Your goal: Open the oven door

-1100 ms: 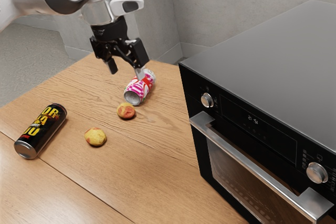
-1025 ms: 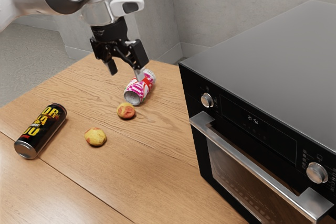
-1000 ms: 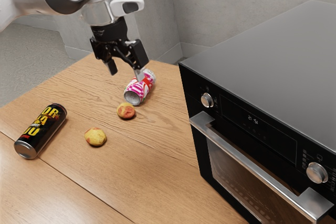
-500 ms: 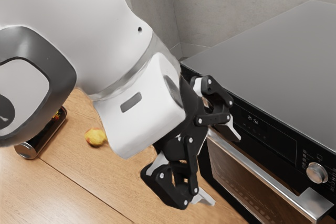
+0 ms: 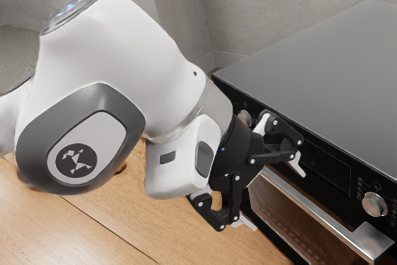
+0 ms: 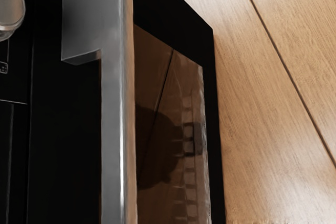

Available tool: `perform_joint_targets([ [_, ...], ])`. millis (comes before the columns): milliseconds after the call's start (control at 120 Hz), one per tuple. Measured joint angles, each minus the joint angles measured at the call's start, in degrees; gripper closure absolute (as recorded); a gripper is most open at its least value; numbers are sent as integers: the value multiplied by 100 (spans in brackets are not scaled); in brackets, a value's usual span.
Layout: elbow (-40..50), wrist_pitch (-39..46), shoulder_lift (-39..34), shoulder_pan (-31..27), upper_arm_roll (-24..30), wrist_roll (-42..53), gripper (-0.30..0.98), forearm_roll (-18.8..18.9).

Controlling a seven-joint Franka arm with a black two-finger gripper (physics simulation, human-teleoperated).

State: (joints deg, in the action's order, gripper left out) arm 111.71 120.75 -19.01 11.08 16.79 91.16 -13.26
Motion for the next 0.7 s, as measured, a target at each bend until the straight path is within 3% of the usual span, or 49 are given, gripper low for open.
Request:
perform_joint_targets([
  [700, 534, 596, 136, 1, 17, 1893, 0, 25],
])
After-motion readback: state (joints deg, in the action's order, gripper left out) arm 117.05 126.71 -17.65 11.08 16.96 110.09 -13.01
